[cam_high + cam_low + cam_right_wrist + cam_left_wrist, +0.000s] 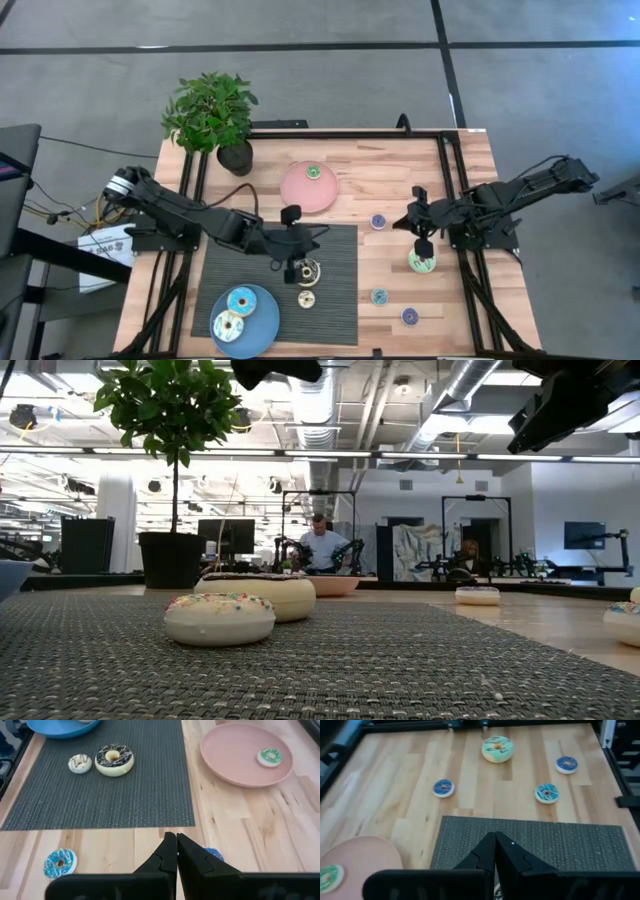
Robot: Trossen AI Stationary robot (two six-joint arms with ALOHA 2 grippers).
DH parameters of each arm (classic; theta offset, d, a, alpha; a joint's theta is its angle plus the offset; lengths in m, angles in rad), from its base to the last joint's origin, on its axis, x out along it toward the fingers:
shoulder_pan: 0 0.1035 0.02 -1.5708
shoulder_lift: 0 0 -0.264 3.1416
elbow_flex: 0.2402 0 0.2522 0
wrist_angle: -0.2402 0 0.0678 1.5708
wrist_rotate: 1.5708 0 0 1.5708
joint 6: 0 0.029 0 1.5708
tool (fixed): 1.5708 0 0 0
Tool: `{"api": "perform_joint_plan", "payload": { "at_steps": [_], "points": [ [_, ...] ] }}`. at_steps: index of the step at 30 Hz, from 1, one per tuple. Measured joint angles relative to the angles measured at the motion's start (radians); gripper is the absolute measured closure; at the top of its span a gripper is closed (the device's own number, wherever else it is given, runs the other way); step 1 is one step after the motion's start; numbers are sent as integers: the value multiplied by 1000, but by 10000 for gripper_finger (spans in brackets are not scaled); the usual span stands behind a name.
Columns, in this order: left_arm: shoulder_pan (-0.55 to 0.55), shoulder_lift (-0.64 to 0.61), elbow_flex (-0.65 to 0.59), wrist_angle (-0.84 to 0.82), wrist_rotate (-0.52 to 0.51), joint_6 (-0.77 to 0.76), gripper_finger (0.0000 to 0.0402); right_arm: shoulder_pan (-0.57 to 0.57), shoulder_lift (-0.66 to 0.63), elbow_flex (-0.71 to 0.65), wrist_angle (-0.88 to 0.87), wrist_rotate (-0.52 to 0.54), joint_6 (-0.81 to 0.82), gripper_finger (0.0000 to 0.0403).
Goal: Pick & Place donuts
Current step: Put the big black donut on the blue plate
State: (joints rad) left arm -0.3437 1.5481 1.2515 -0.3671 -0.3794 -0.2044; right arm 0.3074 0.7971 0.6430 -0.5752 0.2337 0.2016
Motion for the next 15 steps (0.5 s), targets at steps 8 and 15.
{"api": "perform_joint_plan", "payload": {
  "at_steps": [8,15],
  "points": [
    [41,12,40,-122,9,-74,395,-1,-1,0,1,-8,119,402],
    [84,10,50,-264,119,-108,329,28,-2,-6,8,-16,113,403]
  ]
}}
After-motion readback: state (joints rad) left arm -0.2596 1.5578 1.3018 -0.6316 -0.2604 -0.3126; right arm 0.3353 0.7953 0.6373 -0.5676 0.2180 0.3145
